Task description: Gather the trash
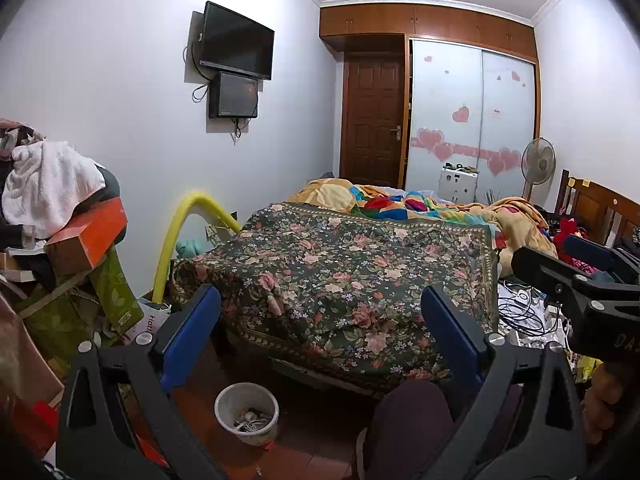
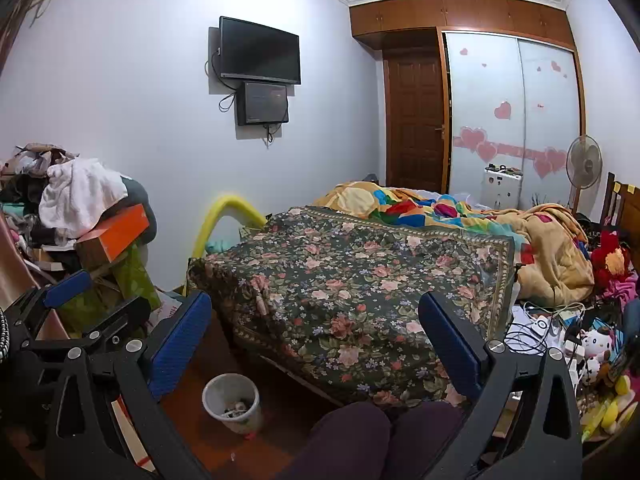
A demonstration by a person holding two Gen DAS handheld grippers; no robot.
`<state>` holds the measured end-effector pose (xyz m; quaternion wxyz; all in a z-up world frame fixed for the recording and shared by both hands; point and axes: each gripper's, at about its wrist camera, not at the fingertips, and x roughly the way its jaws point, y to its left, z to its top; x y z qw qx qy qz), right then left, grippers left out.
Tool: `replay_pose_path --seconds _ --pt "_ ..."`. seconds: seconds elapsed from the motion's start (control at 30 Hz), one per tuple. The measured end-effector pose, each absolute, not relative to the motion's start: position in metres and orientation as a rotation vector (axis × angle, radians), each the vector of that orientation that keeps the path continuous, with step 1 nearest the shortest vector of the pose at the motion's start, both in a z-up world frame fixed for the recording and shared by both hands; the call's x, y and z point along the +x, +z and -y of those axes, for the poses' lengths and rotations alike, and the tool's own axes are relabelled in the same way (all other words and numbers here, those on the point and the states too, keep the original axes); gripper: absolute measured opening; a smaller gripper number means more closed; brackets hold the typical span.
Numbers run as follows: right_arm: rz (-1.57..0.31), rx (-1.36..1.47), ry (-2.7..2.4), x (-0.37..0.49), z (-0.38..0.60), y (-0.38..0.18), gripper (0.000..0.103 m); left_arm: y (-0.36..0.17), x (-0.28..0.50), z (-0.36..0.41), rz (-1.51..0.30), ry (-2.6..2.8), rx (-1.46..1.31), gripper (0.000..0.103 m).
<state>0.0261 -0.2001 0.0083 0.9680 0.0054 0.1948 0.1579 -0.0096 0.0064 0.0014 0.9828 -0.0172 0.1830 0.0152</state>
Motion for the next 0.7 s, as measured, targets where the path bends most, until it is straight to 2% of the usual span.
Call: replay_pose_path --seconds 0.7 --pt "-0.4 0.013 0.325 0.0266 0.208 0.0087 0.103 -0.0027 -0.0052 -0.0059 -0.38 0.033 -0.031 0.101"
